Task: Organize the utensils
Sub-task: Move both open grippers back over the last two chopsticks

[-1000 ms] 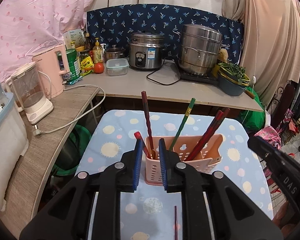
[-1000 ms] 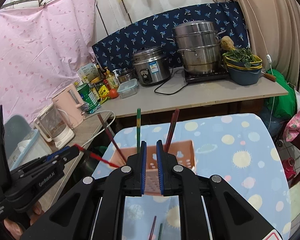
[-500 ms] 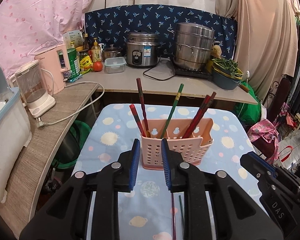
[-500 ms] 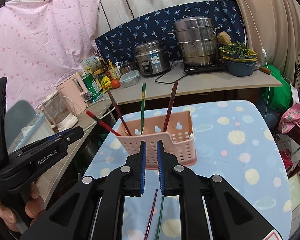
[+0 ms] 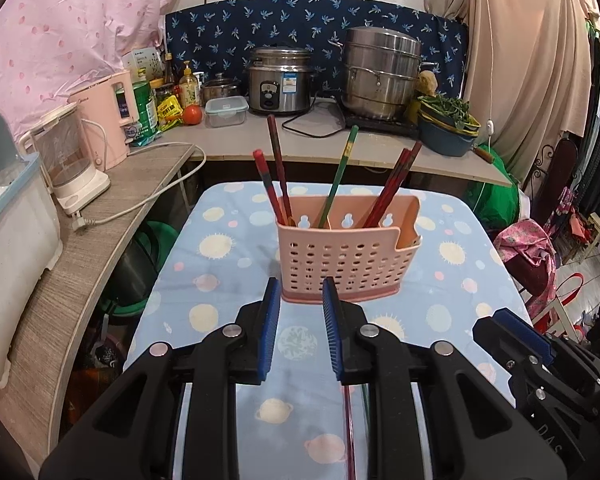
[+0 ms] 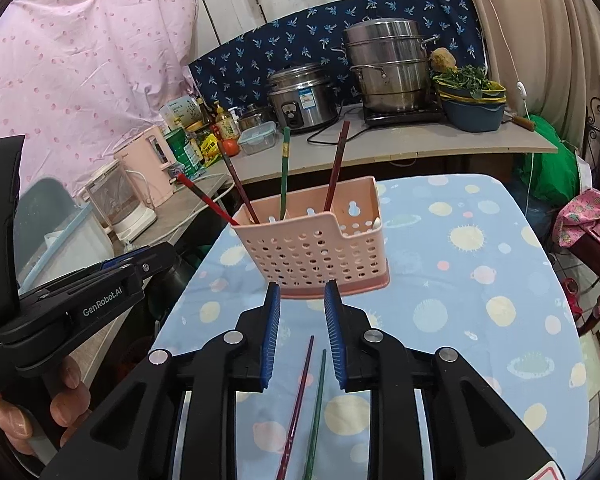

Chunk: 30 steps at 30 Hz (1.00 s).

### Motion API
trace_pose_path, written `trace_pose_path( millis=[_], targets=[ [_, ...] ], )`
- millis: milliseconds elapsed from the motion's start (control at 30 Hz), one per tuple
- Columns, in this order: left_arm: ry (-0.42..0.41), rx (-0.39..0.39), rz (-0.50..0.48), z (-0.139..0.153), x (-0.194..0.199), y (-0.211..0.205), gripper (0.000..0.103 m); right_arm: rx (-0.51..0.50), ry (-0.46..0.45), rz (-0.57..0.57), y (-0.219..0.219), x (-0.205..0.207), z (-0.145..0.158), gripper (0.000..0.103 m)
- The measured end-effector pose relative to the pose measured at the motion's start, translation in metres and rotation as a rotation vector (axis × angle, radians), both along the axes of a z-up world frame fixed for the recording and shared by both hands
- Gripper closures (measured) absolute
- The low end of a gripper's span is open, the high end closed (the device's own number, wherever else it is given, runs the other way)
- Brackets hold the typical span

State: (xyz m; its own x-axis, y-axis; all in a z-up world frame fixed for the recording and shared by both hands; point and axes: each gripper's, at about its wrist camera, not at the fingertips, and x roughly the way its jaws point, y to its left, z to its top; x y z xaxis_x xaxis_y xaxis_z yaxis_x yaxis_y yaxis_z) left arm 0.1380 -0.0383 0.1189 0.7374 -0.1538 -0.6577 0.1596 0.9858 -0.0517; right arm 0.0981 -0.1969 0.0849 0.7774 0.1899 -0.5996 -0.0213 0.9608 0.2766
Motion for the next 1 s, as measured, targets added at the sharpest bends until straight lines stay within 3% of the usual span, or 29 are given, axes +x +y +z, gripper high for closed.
trace_pose_path(
  millis=[100,267,533,1000],
  targets=[
    [0.015,0.006,0.003,-0.008,-0.006,0.003,0.081,-0.008,0.018,0.001,0.001,-0.007,-0.01,0.08],
    [0.032,0.021,0.013,-0.025,-0.02,0.007,0.068,-0.048,0.056,0.0,0.006,-0.016,-0.027,0.075],
    [0.083,0.05,0.02,-0.056,-0.039,0.013,0.061,-0.104,0.114,0.002,0.014,-0.037,-0.055,0.07],
    [0.198,0.074,0.034,-0.107,-0.066,0.023,0.059,-0.124,0.267,0.044,0.03,-0.079,-0.119,0.069]
  ],
)
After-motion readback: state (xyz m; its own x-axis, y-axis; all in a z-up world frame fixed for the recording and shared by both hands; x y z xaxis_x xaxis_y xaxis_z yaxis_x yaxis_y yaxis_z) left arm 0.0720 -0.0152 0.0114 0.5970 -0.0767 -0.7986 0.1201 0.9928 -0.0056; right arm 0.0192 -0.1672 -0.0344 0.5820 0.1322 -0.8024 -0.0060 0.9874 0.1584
